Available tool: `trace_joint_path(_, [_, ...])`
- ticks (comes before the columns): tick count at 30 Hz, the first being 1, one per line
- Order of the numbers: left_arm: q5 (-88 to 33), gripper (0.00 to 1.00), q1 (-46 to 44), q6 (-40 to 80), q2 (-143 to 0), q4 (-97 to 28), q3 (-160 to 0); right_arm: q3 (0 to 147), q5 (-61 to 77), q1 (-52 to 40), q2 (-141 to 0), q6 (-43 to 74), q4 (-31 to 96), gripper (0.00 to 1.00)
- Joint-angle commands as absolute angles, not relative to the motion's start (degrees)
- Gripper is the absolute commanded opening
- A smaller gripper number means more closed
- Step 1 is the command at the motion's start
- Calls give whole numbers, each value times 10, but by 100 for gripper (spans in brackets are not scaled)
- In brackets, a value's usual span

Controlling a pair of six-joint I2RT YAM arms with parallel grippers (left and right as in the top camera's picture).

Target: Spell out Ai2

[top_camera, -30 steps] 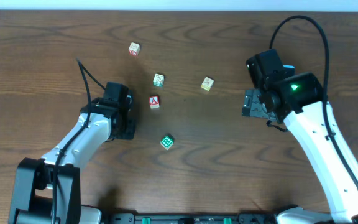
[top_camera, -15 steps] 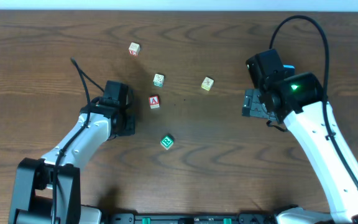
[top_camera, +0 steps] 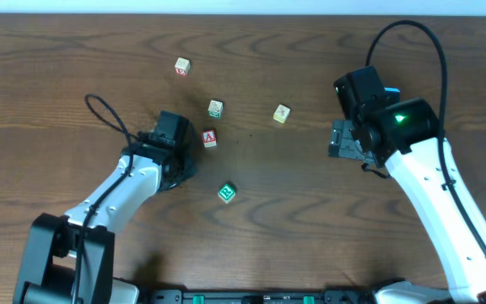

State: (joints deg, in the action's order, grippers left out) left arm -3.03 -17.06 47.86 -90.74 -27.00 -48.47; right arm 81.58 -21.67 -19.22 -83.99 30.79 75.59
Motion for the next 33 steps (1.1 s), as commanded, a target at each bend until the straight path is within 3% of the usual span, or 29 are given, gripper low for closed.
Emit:
trace_joint_path(1, [-23, 20, -174, 699, -911, -251, -483, 815, -225, -187, -839, 313, 755, 99])
trace_joint_path(4, [-24, 38, -174, 789, -911, -222, -483, 815, -225, -187, -839, 312, 756, 99])
trace_joint_path(6, [-26, 75, -174, 787, -911, -204, -484, 815, -225, -187, -839, 312, 757, 99])
trace_joint_path(8, [-26, 91, -174, 778, -911, -196, -484, 815, -225, -187, -839, 312, 757, 99])
trace_joint_path(13, [-67, 93, -174, 743, -910, -173, -484, 815, -225, -187, -839, 312, 752, 99])
trace_joint_path(21, [-63, 90, -173, 324, -882, -206, -490, 815, -225, -187, -839, 312, 752, 99])
trace_joint_path(25, [8, 97, -173, 204, -849, -273, -494, 815, -227, -187, -839, 312, 752, 99])
trace_joint_path(33, [-30, 95, -173, -32, -862, -277, -495, 815, -227, -187, -839, 312, 745, 99])
